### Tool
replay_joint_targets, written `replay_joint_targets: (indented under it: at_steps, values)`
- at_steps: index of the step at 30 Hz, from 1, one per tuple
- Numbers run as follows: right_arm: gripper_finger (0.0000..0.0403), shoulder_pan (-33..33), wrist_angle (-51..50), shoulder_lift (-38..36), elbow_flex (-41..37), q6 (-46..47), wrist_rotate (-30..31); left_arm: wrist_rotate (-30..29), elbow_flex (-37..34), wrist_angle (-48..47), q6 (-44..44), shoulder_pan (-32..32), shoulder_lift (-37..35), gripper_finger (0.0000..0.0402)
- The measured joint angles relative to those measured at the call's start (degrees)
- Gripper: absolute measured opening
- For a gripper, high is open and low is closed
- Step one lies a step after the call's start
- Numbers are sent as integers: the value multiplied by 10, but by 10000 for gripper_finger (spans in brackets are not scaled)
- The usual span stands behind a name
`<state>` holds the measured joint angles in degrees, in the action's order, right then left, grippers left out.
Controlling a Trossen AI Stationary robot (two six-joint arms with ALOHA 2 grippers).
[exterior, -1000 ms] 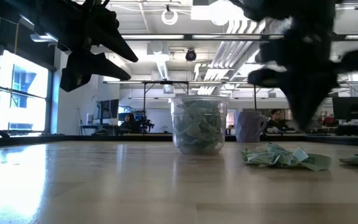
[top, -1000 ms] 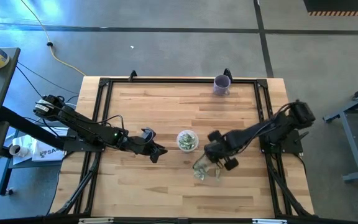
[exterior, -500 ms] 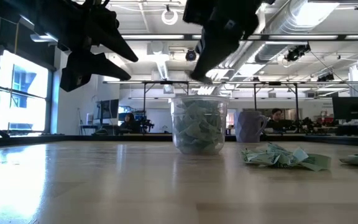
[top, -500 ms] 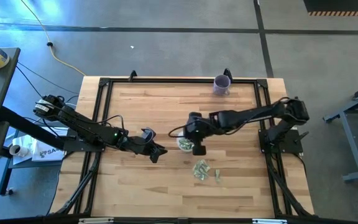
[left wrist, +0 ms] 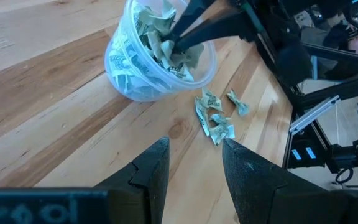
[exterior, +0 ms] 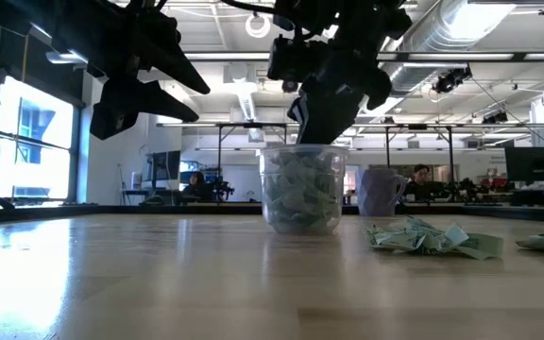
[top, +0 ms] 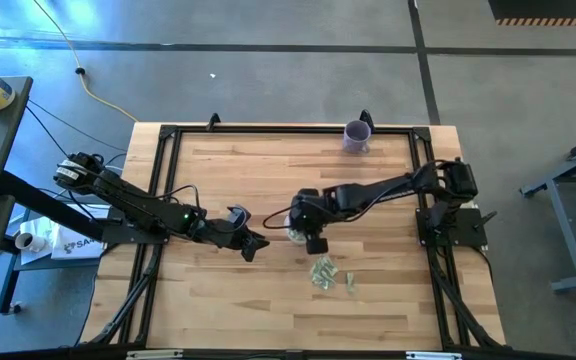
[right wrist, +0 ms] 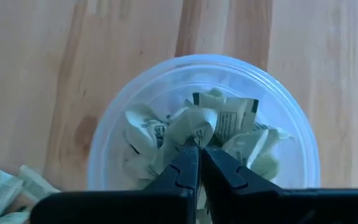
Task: Pick and place Stevia / Truvia into bins
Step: Put the green stevia packet into the transparent bin
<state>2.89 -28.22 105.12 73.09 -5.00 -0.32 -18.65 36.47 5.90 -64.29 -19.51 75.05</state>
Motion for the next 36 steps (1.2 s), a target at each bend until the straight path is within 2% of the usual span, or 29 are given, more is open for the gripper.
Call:
replay_joint_targets:
  at_steps: [10, 14, 26, 36]
  values:
    - [14, -14, 7, -4, -26, -17, -8, -4, 0, 0, -2, 0, 0, 182]
    - [46, -12, 4, -5, -12, -21, -23, -6, 0, 0, -4, 0, 0, 182]
    - [166, -12, -15, -6, 64, -70, -15, -15, 0, 1, -5, 0, 0, 182]
    - [210, -10, -100, -6, 99, -89, -33, -15, 0, 1, -5, 0, 0, 182]
